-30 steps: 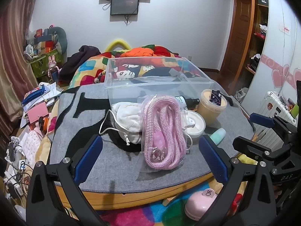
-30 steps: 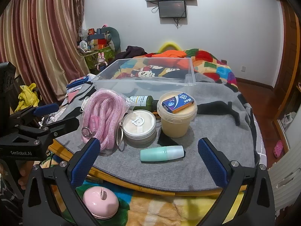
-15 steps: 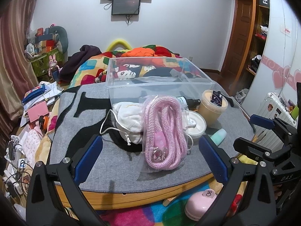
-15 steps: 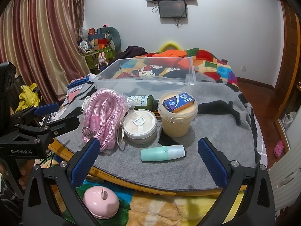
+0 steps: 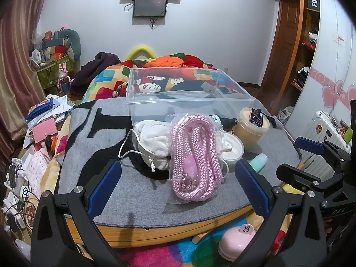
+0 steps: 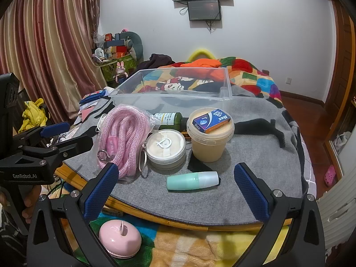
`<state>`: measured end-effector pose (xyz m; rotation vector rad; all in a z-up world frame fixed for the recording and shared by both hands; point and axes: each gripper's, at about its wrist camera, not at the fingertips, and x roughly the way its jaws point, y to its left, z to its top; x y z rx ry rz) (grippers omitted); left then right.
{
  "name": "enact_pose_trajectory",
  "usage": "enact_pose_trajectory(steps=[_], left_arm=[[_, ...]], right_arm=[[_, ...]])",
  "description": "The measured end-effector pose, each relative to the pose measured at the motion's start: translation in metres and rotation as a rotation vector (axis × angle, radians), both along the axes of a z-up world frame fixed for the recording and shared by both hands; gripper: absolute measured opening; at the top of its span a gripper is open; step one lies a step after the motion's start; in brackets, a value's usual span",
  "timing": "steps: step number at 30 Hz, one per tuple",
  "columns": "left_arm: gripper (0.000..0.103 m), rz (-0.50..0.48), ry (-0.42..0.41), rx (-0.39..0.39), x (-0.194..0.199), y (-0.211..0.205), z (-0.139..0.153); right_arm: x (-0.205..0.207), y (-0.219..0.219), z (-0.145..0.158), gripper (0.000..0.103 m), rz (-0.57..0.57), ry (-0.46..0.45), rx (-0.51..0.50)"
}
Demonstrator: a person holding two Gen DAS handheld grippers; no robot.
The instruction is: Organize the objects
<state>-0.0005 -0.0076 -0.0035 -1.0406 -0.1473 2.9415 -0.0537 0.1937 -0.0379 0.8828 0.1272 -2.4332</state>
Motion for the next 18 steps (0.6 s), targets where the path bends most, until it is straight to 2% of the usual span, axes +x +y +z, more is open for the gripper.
enact_pose_trajectory(steps=[18], left_arm=[[0.103,0.003,0.001,0.003,0.0004,-0.0006,0.0005]], right_arm=[[0.0006,0.0001,-0.0001,0.103,0.001,-0.003,-0.002]])
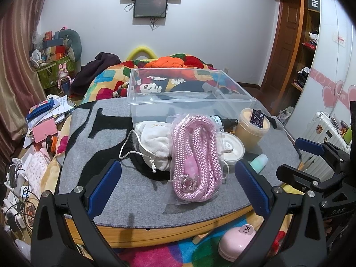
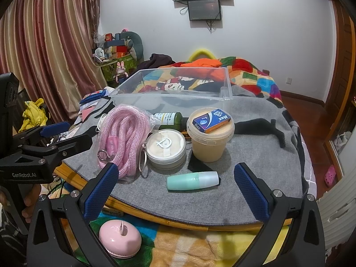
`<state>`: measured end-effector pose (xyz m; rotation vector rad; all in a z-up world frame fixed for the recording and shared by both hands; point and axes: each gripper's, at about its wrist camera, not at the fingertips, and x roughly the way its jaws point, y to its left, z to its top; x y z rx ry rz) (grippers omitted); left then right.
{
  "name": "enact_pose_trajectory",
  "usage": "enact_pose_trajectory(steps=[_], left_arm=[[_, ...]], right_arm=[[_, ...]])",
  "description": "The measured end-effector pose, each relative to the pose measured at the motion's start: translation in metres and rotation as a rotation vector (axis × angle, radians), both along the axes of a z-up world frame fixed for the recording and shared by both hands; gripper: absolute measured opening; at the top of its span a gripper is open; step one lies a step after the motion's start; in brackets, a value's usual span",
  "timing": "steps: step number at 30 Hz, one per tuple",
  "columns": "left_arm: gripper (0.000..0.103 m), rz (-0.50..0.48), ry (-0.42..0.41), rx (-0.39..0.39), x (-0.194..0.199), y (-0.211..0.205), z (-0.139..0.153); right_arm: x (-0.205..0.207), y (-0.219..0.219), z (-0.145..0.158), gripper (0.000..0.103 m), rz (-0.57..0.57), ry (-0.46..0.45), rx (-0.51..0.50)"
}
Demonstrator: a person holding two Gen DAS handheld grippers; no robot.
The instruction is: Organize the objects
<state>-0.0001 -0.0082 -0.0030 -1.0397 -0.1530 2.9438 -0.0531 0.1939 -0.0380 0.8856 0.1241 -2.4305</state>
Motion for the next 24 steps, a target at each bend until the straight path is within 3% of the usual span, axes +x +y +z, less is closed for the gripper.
enact_pose_trajectory(steps=[24], left_arm=[[0.103,-0.033,-0.067,-0.003,-0.039,0.0,-0.015]], right_arm=[[-0.045,0.004,-0.012,0.103,-0.018,-0.051,0.03]])
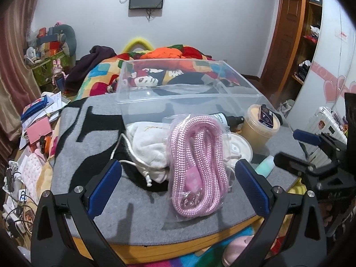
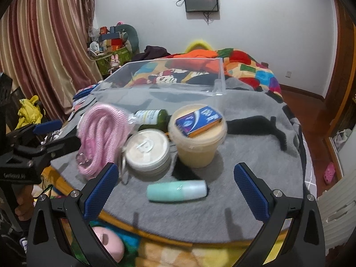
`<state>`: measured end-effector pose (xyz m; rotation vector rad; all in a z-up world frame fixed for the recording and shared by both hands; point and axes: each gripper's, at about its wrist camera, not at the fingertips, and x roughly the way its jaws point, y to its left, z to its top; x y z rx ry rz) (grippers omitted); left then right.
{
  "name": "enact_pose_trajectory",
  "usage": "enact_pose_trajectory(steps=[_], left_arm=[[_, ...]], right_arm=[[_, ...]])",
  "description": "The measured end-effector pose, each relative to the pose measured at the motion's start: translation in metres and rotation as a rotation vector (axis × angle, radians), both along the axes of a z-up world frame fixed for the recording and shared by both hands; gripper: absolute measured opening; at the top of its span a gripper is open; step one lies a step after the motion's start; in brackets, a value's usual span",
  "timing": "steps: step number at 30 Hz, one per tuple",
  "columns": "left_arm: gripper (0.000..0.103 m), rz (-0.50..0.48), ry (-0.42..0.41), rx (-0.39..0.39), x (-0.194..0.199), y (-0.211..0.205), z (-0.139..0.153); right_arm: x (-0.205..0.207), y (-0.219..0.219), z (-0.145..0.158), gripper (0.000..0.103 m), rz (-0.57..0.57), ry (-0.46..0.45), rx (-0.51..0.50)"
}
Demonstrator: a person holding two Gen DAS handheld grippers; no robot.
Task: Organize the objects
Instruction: 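Grasp the blue Max box with the right tool while the left tool grasps the bagged pink rope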
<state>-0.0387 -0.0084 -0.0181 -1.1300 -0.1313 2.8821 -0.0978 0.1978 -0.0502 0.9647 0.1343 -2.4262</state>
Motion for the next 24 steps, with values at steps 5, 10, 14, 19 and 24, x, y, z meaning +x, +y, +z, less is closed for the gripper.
enact_pose_trajectory(steps=[5,10,14,19,24], left_arm=[[0.103,-0.023,-0.05,0.019,-0.013,0.006,-0.012],[0.103,-0.049,-0.093,0.025,-0.018,0.012,-0.026],[0.103,-0.059,-0.111,0.016,-0.023,0.017,-0.033],[0.103,-0.061,-0.148,0.025,-0.029,0.017,-0.046],[0.103,-0.06,-0.159,0.043,-0.034,0.017,-0.053]], right_arm=[[-0.017,0.005,-0.004,0.103,-0.011,-0.015,-0.012],[-0.029,0.006,-0.011,0.097,-0.015,-0.037,-0.004],[-0.035,0.012,-0.01,0.09,-0.026,-0.034,-0.014],[-0.039,0.016,0.001,0.077,-0.037,-0.001,-0.031],[-0.042,0.009,0.009,0.067,-0.017,0.028,-0.014]])
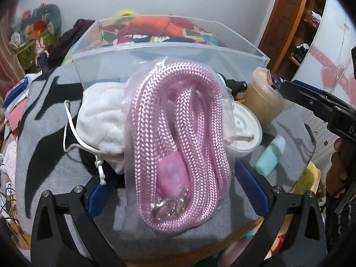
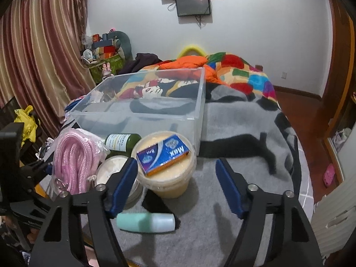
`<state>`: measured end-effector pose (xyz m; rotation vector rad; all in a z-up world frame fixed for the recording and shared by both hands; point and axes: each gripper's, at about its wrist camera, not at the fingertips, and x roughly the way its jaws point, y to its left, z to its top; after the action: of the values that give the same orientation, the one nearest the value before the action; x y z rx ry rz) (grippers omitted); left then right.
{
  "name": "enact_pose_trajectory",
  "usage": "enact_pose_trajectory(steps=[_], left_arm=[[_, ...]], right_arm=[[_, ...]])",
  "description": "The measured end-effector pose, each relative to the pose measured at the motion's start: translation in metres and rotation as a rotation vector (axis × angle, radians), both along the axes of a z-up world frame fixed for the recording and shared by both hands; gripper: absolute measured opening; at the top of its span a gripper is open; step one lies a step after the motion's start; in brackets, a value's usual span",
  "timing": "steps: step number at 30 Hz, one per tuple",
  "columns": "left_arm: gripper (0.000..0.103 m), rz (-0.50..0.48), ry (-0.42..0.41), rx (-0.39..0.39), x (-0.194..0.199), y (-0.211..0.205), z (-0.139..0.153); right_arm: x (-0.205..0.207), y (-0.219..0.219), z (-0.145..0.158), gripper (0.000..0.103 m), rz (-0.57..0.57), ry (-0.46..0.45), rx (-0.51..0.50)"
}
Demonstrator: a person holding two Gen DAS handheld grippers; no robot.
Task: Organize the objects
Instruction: 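Grasp the blue Max box with the right tool while the left tool grasps the bagged pink rope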
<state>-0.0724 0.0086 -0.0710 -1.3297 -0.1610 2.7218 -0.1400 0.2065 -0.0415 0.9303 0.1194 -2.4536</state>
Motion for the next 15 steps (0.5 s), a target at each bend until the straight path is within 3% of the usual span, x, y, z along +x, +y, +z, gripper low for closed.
enact_pose_trajectory(steps=[3,5,15], left_arm=[[0.1,0.005,0.013,-0.009,0.0,0.003,-0.001],[0.089,0.013,0.025,-0.035,0.002,0.005,0.0],[0.065,-0.001,0.045,-0.016,0.009,0.003,0.003]], right_arm=[[-0.001,-0.008,0.0,0.065,0.015,0.018,0.017],[-0.001,-0.012,0.001,0.061,0.021,0.027,0.024],[-0.008,-0.017,0.002,0.055,0.038,0.032,0.038]])
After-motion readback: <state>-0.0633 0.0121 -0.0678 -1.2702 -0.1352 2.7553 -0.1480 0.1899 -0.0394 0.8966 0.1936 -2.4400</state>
